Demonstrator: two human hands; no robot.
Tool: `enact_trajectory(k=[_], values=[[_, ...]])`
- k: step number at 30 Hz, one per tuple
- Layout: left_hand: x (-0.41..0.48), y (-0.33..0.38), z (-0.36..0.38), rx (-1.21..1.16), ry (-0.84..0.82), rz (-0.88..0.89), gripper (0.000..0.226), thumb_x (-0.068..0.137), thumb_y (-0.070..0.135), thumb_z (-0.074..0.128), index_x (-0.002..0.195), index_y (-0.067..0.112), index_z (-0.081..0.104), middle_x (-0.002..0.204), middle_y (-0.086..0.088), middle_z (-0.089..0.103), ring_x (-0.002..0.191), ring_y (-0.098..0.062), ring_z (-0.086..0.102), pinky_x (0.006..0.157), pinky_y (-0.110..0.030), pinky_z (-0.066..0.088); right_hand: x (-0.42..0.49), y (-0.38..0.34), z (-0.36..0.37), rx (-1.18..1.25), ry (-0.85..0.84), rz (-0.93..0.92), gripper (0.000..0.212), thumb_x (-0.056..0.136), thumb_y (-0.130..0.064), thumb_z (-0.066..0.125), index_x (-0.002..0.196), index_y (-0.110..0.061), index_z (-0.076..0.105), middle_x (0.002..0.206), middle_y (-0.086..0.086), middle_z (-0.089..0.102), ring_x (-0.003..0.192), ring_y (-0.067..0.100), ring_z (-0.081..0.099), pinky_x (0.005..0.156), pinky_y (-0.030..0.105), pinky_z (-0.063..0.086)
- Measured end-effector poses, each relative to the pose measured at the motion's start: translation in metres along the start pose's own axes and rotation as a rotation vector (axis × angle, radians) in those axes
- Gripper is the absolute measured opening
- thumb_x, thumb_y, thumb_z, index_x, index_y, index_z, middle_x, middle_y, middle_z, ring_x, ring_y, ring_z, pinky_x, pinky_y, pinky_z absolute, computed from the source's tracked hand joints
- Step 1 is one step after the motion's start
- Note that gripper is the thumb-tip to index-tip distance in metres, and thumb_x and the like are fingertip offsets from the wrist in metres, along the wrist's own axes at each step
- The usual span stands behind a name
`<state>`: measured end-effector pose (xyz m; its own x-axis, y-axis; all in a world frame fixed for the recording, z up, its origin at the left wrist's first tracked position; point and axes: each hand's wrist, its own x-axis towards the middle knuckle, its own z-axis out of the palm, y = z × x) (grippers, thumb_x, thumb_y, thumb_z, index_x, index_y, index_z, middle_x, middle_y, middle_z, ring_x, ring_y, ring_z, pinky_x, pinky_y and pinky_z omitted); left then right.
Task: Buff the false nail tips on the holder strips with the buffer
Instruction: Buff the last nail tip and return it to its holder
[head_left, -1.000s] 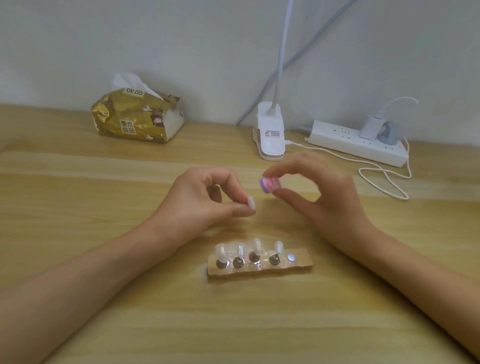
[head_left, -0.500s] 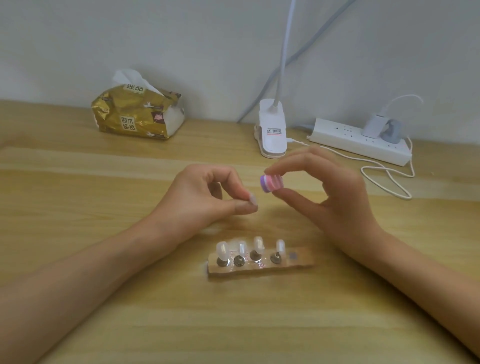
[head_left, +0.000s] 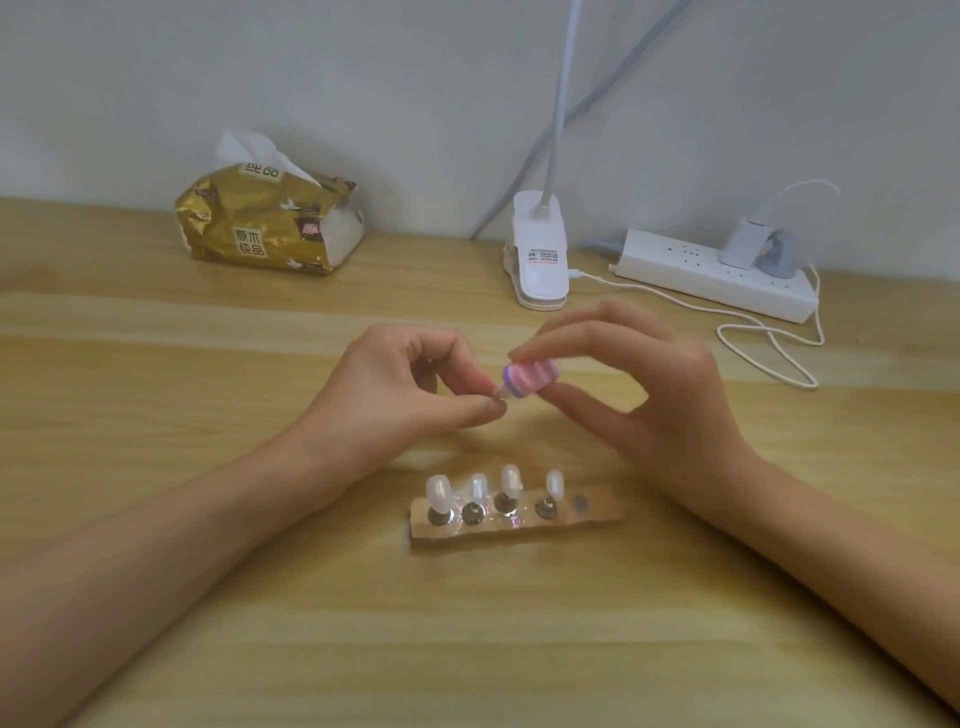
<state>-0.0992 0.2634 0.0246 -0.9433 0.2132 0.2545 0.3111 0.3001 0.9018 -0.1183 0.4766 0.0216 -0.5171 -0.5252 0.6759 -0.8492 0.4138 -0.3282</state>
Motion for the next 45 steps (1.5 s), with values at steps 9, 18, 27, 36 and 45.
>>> enact_trajectory(k=[9, 18, 27, 36, 45], values=[[0.0003, -0.0007, -0.0012, 0.004, 0.001, -0.036, 0.025, 0.063, 0.027, 0.092, 0.059, 0.024, 0.067, 0.053, 0.015, 0.059, 0.049, -0.006, 0.033, 0.045, -0.016, 0.025, -0.0006, -0.0009, 0.0032, -0.046, -0.047, -0.055, 0.018, 0.088, 0.001, 0.073, 0.104, -0.008, 0.075, 0.101, 0.006, 0.065, 0.096, 0.012, 0.063, 0.087, 0.025, 0.05], [0.0004, -0.0017, -0.0011, 0.018, -0.007, -0.025, 0.024, 0.065, 0.024, 0.091, 0.058, 0.025, 0.068, 0.05, 0.017, 0.057, 0.043, -0.002, 0.031, 0.042, -0.011, 0.025, 0.0015, 0.0019, -0.0003, -0.039, -0.019, 0.033, 0.018, 0.087, 0.001, 0.075, 0.104, -0.007, 0.075, 0.099, 0.007, 0.066, 0.095, 0.015, 0.065, 0.087, 0.029, 0.051], [0.0003, -0.0012, 0.0002, 0.008, 0.0, -0.011, 0.023, 0.067, 0.017, 0.088, 0.06, 0.023, 0.067, 0.045, 0.019, 0.054, 0.04, -0.002, 0.031, 0.041, -0.009, 0.024, 0.0016, 0.0032, -0.0027, 0.005, 0.01, 0.081, 0.014, 0.088, -0.001, 0.075, 0.102, -0.006, 0.074, 0.096, 0.007, 0.066, 0.093, 0.018, 0.065, 0.086, 0.034, 0.052], [-0.0003, 0.0002, 0.0002, 0.04, -0.022, 0.035, 0.023, 0.071, 0.014, 0.085, 0.063, 0.017, 0.063, 0.041, 0.022, 0.047, 0.038, -0.001, 0.03, 0.041, -0.008, 0.022, 0.0017, -0.0007, 0.0028, 0.0, -0.066, -0.027, 0.012, 0.09, 0.002, 0.072, 0.098, -0.006, 0.071, 0.099, 0.003, 0.067, 0.095, 0.017, 0.064, 0.085, 0.03, 0.051], [0.0004, -0.0015, -0.0005, -0.001, -0.021, 0.032, 0.026, 0.07, 0.018, 0.086, 0.059, 0.026, 0.063, 0.044, 0.021, 0.049, 0.04, -0.002, 0.03, 0.042, -0.009, 0.024, -0.0009, 0.0025, 0.0024, -0.027, -0.08, 0.006, 0.013, 0.089, 0.002, 0.072, 0.098, -0.008, 0.071, 0.1, 0.002, 0.064, 0.095, 0.018, 0.064, 0.083, 0.037, 0.052]])
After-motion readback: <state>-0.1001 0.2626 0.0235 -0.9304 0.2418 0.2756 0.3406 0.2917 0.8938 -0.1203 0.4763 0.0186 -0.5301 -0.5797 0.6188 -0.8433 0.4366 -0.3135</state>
